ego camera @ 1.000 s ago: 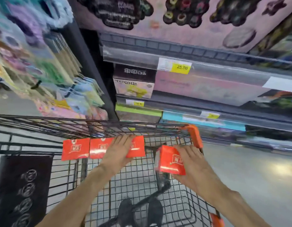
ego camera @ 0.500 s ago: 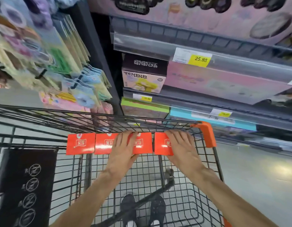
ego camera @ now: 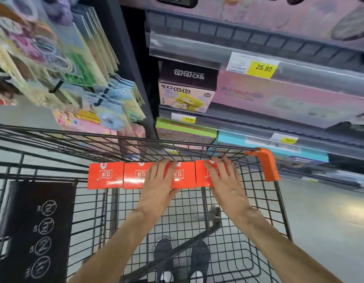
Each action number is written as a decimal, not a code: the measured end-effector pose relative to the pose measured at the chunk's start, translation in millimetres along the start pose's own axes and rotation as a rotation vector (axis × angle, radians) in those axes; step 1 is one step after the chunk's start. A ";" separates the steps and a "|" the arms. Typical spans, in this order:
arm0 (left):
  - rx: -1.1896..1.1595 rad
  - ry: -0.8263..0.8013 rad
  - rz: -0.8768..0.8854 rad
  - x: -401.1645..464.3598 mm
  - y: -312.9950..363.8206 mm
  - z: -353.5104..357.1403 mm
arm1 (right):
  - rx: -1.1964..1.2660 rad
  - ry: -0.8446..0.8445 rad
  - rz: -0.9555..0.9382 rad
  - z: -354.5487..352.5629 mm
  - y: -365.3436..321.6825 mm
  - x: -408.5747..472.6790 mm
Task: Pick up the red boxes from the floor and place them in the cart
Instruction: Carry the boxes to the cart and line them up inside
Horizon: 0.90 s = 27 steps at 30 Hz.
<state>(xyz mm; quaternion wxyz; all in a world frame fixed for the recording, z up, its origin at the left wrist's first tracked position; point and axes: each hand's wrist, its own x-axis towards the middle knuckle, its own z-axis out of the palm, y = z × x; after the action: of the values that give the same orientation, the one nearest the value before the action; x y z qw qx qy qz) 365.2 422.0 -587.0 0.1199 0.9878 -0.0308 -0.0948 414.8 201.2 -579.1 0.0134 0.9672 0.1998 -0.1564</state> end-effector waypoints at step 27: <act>0.008 0.038 0.804 -42.0 303.7 -311.0 | 0.172 0.234 0.395 -319.5 178.9 -361.2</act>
<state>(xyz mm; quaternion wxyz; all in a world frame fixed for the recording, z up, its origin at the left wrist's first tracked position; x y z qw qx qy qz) 373.1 203.0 -209.3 0.1441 0.8990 -0.4131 -0.0218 265.0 -73.1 -170.7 -0.0619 0.9966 -0.0068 -0.0540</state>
